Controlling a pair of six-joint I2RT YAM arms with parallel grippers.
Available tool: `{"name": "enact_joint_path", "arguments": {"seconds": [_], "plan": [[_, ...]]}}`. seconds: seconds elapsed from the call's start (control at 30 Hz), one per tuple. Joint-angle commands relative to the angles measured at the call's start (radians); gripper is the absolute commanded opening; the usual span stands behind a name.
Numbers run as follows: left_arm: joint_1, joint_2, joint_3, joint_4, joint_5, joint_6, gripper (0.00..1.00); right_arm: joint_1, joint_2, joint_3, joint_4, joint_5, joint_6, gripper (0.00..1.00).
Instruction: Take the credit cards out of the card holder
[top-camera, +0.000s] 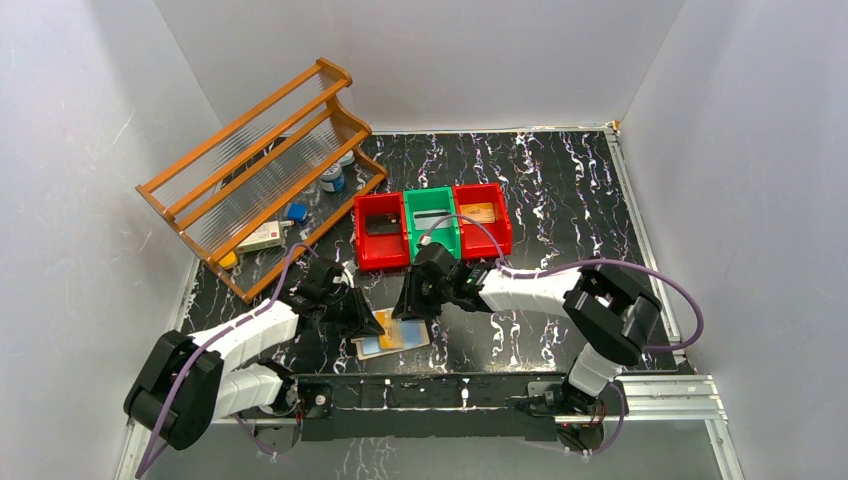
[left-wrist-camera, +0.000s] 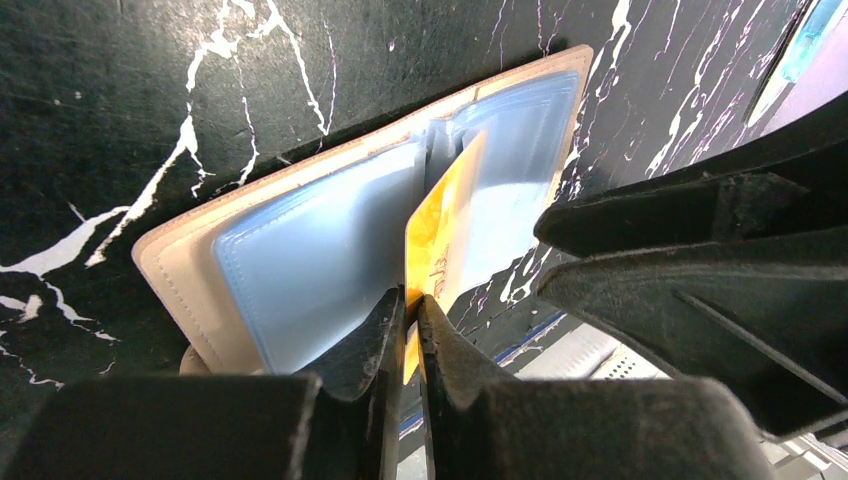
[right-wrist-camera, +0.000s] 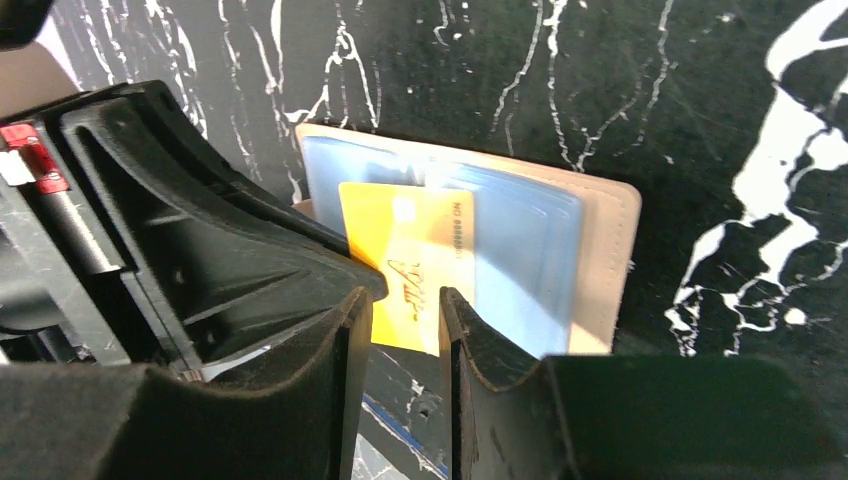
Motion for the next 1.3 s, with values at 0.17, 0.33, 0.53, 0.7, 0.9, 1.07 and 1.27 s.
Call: {"name": "enact_joint_path", "arguments": {"seconds": [0.17, 0.33, 0.53, 0.7, 0.9, 1.07, 1.27], "plan": [[-0.003, -0.003, 0.014, -0.014, 0.032, 0.004, 0.11, -0.004, 0.087, 0.031, 0.015, -0.082, 0.026, 0.38], [-0.003, 0.0, 0.013, 0.003, 0.048, 0.001, 0.19, -0.005, 0.092, 0.013, -0.011, -0.07, 0.042, 0.39], [-0.002, 0.035, 0.013, 0.051, 0.097, -0.004, 0.22, -0.005, 0.131, 0.014, -0.007, -0.081, 0.041, 0.39], [-0.003, 0.045, 0.015, 0.071, 0.109, -0.01, 0.21, -0.005, 0.134, 0.012, -0.007, -0.081, 0.042, 0.39], [-0.002, 0.032, 0.004, 0.066, 0.086, -0.017, 0.13, -0.006, 0.133, 0.013, -0.015, -0.075, 0.041, 0.38], [-0.002, -0.007, 0.006, 0.023, 0.048, -0.012, 0.03, -0.005, 0.129, 0.015, -0.021, -0.064, 0.04, 0.38], [-0.003, -0.063, 0.045, -0.082, -0.026, 0.018, 0.0, -0.004, 0.067, 0.07, -0.126, 0.03, -0.013, 0.38]]}}
